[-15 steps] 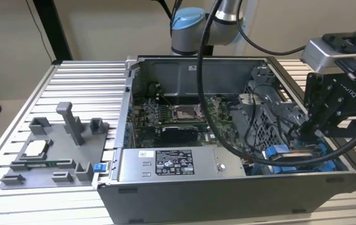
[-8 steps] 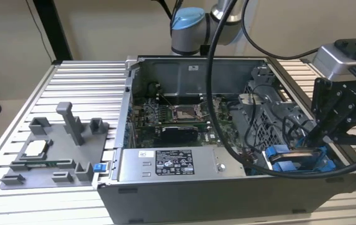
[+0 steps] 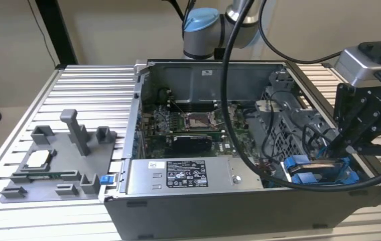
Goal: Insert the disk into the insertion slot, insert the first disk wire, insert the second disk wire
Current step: 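Insert the first disk wire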
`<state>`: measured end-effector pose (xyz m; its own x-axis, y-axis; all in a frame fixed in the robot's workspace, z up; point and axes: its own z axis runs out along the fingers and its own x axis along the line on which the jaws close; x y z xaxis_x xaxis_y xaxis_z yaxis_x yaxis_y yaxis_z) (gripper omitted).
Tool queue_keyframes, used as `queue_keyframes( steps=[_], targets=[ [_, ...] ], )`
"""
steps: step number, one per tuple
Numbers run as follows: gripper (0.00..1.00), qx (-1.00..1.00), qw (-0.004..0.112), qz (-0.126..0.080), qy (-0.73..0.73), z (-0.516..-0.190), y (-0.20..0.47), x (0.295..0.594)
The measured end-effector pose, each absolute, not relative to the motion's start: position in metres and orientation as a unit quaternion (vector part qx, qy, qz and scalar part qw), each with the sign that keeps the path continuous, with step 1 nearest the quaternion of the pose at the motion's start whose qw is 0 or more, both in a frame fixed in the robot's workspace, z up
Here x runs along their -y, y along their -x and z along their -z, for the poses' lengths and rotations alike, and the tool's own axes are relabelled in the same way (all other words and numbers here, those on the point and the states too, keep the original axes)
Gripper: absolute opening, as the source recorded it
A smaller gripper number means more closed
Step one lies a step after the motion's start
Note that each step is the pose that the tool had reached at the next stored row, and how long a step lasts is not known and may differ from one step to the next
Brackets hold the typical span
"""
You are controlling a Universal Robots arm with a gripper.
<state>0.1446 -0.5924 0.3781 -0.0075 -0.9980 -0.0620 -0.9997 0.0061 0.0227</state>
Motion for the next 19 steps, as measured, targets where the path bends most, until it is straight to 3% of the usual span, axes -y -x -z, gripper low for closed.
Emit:
queue_keyframes(
  steps=[19],
  targets=[
    [0.0, -0.706, 0.016, -0.029, 0.708, -0.3686, -0.1505, 0.5901]
  ],
)
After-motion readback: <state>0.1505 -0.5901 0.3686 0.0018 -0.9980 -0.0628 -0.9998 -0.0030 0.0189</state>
